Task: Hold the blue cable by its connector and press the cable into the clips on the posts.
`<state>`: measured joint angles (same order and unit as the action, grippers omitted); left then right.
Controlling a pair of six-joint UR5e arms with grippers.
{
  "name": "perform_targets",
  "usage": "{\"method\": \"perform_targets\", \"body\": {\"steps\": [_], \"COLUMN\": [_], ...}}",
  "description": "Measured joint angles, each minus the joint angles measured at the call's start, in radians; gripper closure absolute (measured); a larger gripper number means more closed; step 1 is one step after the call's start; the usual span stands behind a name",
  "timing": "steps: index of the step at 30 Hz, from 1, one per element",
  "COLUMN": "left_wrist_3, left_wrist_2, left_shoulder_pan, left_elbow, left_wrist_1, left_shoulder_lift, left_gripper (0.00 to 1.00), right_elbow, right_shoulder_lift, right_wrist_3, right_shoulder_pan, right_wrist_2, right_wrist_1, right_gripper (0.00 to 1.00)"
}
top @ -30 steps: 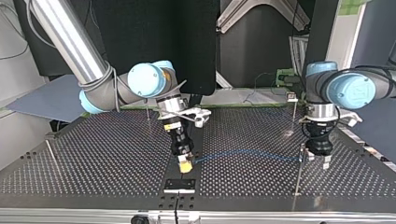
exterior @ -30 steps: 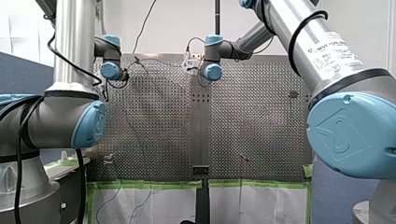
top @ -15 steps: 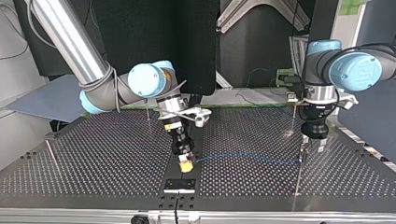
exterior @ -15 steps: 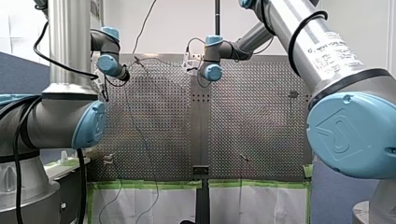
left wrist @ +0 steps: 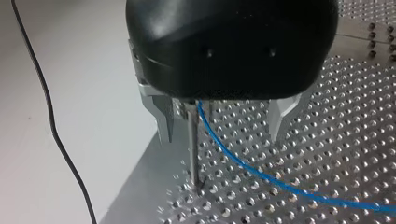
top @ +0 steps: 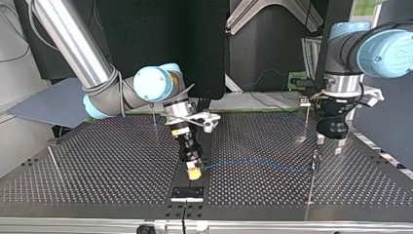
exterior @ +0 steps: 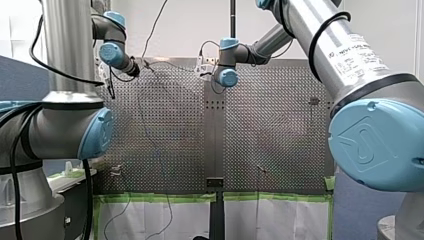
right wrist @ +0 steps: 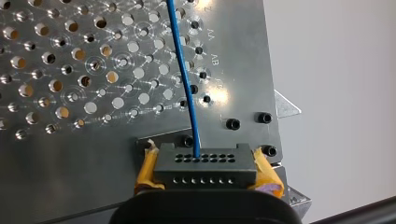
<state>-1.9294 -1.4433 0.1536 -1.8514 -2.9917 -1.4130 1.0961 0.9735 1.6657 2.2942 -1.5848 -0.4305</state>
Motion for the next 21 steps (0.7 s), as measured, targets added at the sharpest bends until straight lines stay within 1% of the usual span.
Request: {"method": "perform_targets", "body": {"steps": [5,11,21], "left_wrist_3": [0.018,0.061,0.151], "left_wrist_2": [0.000,0.001,0.019], "left_shoulder_pan": [-0.001,-0.007,-0.027], "left_elbow": [0.000,0.000,0.000], "left_wrist_1": [-0.039,-0.066,-0.066], "left_shoulder_lift": [0.040,0.049,0.057], "left_gripper": [0.00,0.00,0.00], "right_elbow": [0.000,0.000,0.001], "right_shoulder_lift": [0.000,0.000,0.000], "right_wrist_3": [0.000,0.001,0.002], "right_shoulder_pan": [0.000,0.000,0.000], "right_wrist_2": [0.000,-0.001,-0.003], "right_wrist_1": [0.002,0.006,0.010], "right_gripper": [0.98,0.98,0.98]}}
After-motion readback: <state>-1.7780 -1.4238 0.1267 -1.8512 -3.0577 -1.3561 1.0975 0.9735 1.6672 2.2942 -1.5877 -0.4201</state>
